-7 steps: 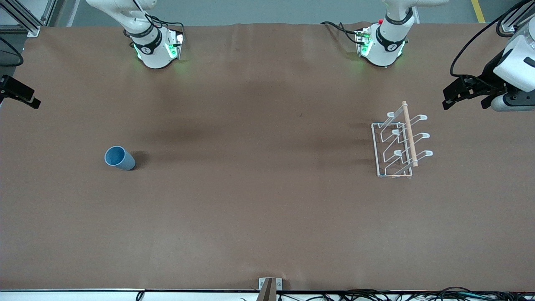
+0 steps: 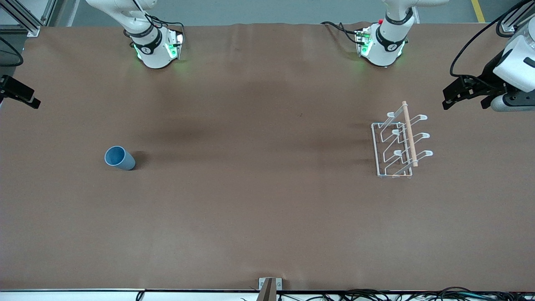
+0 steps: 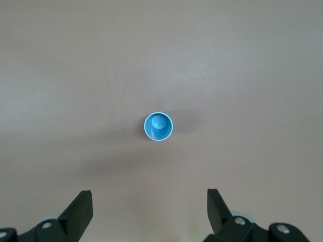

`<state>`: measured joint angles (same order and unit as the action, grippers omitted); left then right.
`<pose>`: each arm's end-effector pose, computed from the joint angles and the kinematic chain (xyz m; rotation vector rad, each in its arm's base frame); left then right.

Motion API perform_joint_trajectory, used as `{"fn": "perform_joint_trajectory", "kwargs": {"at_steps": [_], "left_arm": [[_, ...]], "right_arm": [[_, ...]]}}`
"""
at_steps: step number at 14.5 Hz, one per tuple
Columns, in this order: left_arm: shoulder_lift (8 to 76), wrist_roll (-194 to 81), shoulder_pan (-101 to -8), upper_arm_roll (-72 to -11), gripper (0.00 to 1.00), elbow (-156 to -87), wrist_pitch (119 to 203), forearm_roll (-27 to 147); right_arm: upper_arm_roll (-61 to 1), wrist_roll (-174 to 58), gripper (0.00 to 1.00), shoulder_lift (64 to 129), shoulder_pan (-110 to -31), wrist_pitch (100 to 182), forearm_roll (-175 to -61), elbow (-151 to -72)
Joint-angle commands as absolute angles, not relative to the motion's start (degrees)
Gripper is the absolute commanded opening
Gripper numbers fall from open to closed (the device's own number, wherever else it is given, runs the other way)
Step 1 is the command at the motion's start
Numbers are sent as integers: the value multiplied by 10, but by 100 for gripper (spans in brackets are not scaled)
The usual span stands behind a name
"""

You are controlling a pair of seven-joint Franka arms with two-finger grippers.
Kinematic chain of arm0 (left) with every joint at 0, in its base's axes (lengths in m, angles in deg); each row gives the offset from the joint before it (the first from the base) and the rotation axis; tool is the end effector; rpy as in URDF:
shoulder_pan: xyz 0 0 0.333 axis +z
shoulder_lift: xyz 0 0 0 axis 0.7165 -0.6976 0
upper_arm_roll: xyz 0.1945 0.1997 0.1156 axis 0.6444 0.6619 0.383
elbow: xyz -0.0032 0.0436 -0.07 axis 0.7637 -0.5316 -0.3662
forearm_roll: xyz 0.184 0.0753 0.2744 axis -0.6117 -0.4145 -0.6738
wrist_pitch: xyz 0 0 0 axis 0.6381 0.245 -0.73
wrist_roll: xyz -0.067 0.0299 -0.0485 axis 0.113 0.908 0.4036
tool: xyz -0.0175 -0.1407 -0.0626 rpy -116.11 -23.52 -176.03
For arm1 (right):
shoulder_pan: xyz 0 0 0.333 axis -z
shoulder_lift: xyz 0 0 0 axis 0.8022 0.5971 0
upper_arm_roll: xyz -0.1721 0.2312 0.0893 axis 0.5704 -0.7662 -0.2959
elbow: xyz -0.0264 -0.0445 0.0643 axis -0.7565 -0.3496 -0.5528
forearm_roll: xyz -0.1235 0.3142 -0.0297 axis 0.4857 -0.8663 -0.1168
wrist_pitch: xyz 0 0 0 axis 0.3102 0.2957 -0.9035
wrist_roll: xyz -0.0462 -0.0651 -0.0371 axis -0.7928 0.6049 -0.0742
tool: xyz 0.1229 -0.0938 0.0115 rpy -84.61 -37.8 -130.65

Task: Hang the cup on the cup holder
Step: 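Move the right gripper toward the blue cup lying on the table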

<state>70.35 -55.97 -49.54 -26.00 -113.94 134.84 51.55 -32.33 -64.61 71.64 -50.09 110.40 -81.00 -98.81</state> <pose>0.4838 -0.0556 0.5745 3.1367 0.0150 0.0461 0.4810 -0.0523 0.5921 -3.1278 0.2159 0.0080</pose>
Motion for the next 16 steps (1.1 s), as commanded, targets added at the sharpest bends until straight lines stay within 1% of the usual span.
{"fn": "perform_joint_trajectory", "kwargs": {"at_steps": [1,3,5,10,12,14,16], "left_arm": [[706,-560,-494,-261,100,-1139,1347,521],[706,-569,-494,-260,100,-1140,1347,521],[706,-569,-494,-261,100,-1141,1347,520],[706,-569,-494,-261,100,-1141,1347,519],[706,-569,-494,-261,100,-1141,1347,518],[705,-569,-495,-261,100,-1141,1348,518],[704,-569,-495,-261,100,-1141,1347,519]], "right_arm": [[-326,-638,100,720,-493,1083,-819,-979],[-326,-637,100,720,-495,1081,-819,-983],[-326,-626,100,722,-495,1098,-819,-1012],[-326,-605,100,733,-485,1258,-819,-1160],[-326,-574,100,741,-480,1349,-819,-1229],[-325,-565,100,768,-474,1418,-819,-1266],[-325,-552,100,801,-467,1463,-819,-1280]]}}
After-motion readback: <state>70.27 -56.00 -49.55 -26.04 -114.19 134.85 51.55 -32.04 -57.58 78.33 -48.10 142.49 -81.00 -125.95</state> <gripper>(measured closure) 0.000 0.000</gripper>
